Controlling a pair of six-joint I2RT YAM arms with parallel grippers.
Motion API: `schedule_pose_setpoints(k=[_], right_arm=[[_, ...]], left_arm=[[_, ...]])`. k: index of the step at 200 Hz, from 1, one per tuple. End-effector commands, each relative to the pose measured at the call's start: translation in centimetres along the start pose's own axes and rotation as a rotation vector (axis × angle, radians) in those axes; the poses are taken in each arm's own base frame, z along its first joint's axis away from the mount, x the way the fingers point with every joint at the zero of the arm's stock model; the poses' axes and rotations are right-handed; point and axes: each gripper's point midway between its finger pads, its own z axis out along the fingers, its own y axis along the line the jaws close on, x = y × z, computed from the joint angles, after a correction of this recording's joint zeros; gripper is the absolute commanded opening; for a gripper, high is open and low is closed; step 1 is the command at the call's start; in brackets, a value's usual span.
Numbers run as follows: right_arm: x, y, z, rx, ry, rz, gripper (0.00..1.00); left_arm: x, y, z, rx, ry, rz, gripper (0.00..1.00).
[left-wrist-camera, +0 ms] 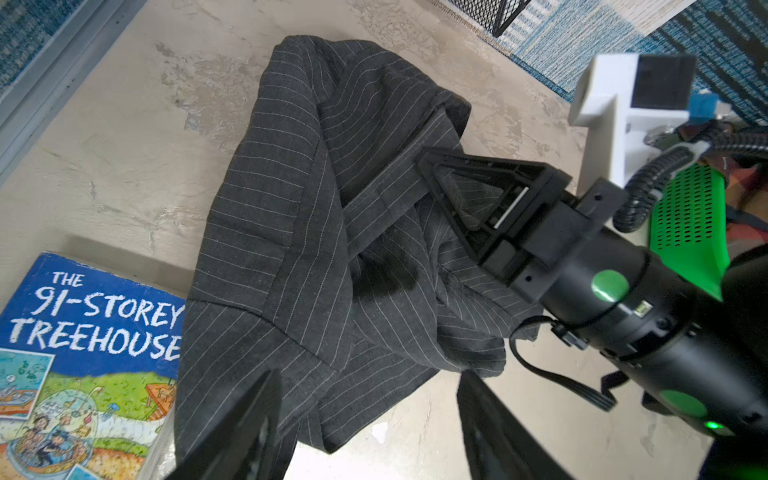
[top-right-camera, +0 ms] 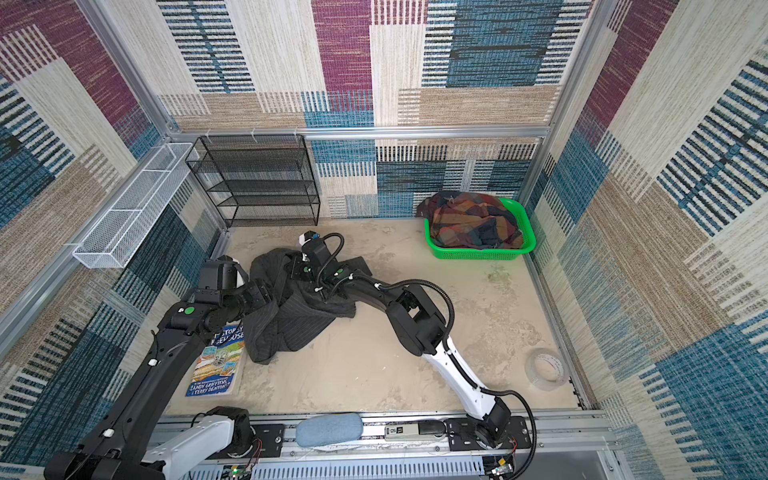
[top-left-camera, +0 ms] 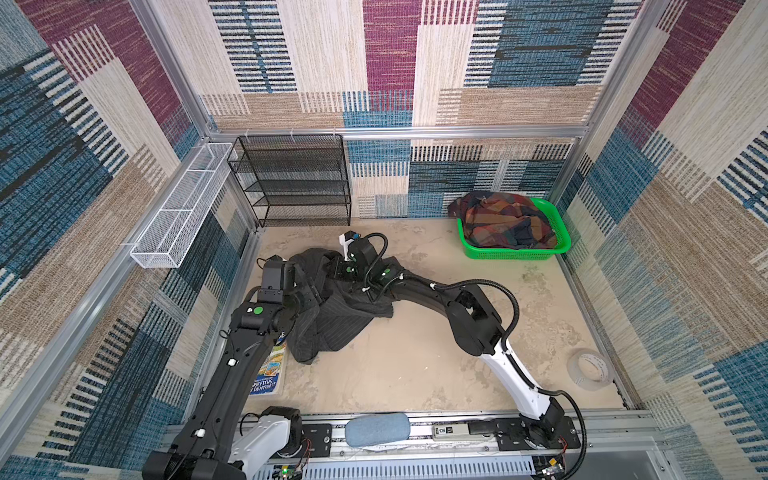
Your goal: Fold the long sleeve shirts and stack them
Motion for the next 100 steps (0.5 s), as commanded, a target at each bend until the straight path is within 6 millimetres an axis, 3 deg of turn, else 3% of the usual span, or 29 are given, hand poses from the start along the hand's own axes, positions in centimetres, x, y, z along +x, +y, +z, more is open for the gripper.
schedule_pose_setpoints(k=[1, 33, 62, 75, 100], right_arm=[[-2.5, 2.9, -2.9, -0.017, -0.056, -0.111, 0.08], [-4.5, 6.1, -9.0, -0.006, -0.113, -0.224, 0.07], [-5.9, 7.5, -15.2, 0.039, -0.174, -0.291, 0.07], [-6.2, 7.8, -17.8, 0.058, -0.191, -0.302, 0.07], [-5.0, 5.5, -22.0, 0.121, -0.179, -0.283, 0.07]], left_arm=[[-1.3, -0.1, -0.9, -0.002, -0.036, 0.013, 0.7], [-2.6, -1.2, -1.7, 0.042, -0.05, 0.002, 0.7], [-2.1, -2.2, -1.6, 0.092, -0.002, -0.014, 0.71], [-1.6, -2.3, -1.5, 0.101, 0.023, -0.02, 0.72], [-0.5, -2.2, -1.5, 0.109, 0.064, -0.02, 0.72]])
